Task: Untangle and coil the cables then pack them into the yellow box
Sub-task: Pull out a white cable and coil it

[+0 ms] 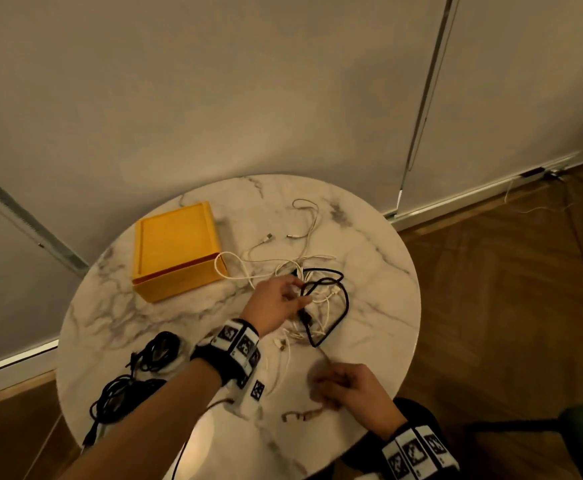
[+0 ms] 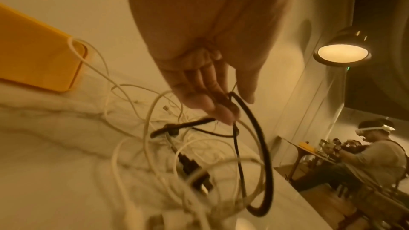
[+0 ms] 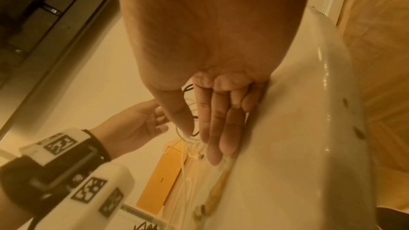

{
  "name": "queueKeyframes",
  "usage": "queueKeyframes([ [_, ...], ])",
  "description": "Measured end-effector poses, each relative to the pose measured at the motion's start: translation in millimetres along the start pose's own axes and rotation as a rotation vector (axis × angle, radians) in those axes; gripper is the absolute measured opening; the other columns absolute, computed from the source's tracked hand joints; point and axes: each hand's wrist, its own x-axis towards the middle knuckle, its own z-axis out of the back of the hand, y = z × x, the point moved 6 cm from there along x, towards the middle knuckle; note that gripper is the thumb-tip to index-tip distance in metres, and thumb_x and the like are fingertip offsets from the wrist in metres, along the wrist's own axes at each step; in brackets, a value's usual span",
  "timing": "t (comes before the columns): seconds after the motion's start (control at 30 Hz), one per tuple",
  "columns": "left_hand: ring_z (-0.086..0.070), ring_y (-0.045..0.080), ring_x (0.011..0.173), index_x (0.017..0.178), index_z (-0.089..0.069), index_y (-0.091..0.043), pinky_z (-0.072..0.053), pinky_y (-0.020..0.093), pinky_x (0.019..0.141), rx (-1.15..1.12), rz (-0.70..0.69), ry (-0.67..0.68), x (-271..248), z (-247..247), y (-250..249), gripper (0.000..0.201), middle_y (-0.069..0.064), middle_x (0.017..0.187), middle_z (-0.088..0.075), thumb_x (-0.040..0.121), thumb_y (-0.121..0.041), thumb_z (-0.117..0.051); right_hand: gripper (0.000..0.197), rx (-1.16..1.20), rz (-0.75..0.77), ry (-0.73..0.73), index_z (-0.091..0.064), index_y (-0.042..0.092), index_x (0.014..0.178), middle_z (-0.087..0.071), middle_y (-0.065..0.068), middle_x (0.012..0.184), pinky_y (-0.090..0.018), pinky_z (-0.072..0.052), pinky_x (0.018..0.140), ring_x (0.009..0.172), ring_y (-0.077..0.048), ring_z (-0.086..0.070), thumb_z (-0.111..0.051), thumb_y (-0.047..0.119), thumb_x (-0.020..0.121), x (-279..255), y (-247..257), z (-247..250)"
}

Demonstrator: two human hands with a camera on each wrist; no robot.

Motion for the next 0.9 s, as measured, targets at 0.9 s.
queueKeyframes([
  [0.9,-0.068,0.005,0.075,0.073,-0.071,-0.031,-0.053,0.026,0.074,0.001,0.088,-0.051,-138,-32,90,0.019,-0.008,0.078,-0.073,0.077,-0.012,-0.069,0.015,-0.191,0.117,-0.026,-0.070,0.014,0.095,-0.064,0.001,0.069,-0.024,-0.050,0.059,0.055,-0.004,-0.057,-0.073,0.008,0.082,19,39,-41],
])
